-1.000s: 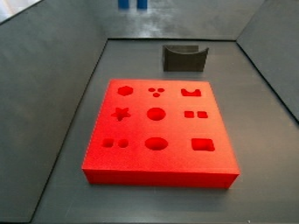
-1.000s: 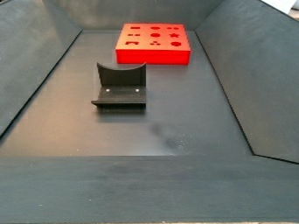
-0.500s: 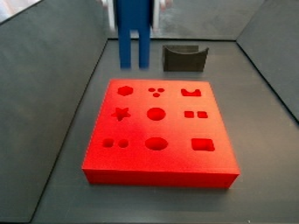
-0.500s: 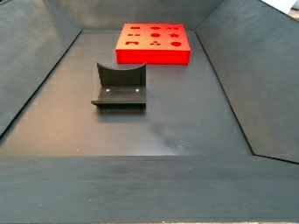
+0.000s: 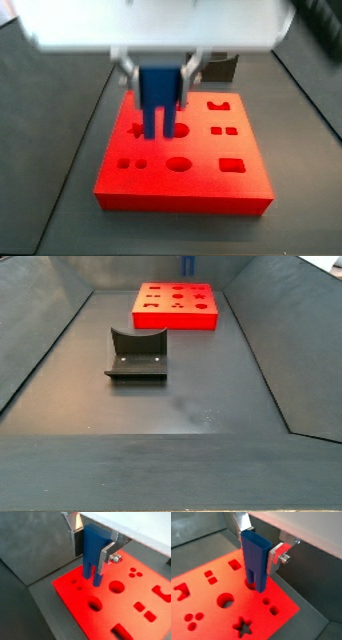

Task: Pick up the square-circle object. Move up. Rotate the square-circle object. Place the square-circle object on the fixture. Regrasp the square-circle object. Move to above the board. Insert the square-circle object.
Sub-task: Insert the square-circle object.

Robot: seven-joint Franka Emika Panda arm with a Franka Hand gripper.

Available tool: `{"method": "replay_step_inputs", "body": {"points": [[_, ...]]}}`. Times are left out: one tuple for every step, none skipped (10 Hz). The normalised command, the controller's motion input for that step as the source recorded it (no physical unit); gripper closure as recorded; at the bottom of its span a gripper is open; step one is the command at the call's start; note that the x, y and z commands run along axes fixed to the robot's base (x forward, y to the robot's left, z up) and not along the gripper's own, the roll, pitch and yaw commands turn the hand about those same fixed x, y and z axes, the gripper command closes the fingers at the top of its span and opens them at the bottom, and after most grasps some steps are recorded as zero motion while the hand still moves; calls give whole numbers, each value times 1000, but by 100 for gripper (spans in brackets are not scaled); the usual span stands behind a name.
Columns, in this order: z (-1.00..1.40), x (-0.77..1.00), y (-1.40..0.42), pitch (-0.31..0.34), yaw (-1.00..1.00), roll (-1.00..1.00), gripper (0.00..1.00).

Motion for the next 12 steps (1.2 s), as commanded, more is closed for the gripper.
{"method": "replay_step_inputs", "body": {"points": [[-246,-254,-237,-114,0,344,100],[-197,-266,-111,-83,-60,201,100],[-154,-189,-23,-11,-40,99,100],[-134,-183,0,0,-63,83,100],[-117,-194,0,0,-140,26,100],[-57,-120,0,0,-123,0,100],[-31,-57,0,0,-69,0,100],[0,-57,0,0,-34,0,100],[-17,-57,6,4,-6,24,100],[-140,-40,0,0,-14,16,100],[-183,-23,0,0,0,0,100],[-217,0,0,0,0,0,100]]}}
